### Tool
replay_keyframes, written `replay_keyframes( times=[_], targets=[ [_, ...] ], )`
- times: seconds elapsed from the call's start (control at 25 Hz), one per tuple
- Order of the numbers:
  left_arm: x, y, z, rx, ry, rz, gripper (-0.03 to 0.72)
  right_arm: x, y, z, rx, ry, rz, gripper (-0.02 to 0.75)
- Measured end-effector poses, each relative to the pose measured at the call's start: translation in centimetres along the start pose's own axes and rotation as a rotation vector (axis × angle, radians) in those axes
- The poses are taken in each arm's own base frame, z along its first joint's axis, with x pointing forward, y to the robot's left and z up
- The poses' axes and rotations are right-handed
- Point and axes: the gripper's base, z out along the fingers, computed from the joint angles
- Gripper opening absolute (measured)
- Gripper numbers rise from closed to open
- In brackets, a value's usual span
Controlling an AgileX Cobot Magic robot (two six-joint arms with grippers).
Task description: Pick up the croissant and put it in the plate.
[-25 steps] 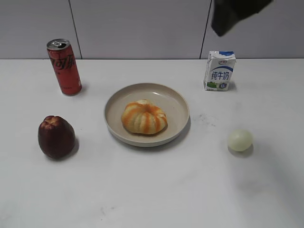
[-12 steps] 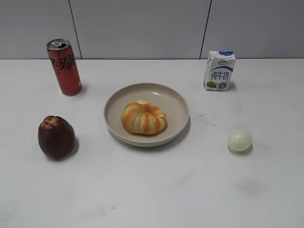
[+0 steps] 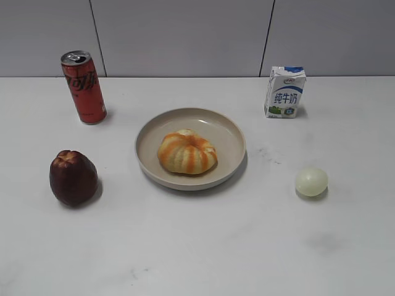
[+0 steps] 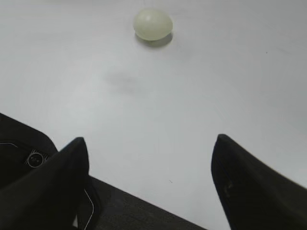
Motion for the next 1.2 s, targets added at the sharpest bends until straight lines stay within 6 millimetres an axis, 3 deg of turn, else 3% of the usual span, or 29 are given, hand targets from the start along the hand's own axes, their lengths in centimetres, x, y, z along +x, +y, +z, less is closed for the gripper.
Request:
replay_keyframes(
  times=[0.16, 0.72, 0.92, 1.2],
  targets=[
    [0.0, 0.0, 0.0, 0.0, 0.0, 0.0, 0.239, 1.2, 0.3, 1.1, -0.024, 0.024, -0.001, 0.596],
    [0.0, 0.0, 0.0, 0.0, 0.0, 0.0, 0.239, 1.0, 0.3, 1.1, -0.028, 0.002, -0.005, 0.594],
    [0.0, 0.0, 0.0, 0.0, 0.0, 0.0, 0.239, 1.6, 0.1, 0.3, -0.006, -0.064, 0.038, 0.589],
    [0.0, 0.0, 0.0, 0.0, 0.0, 0.0, 0.239, 3.7, -0.5, -2.2, 0.192, -0.244, 0.231, 0.584]
  ],
)
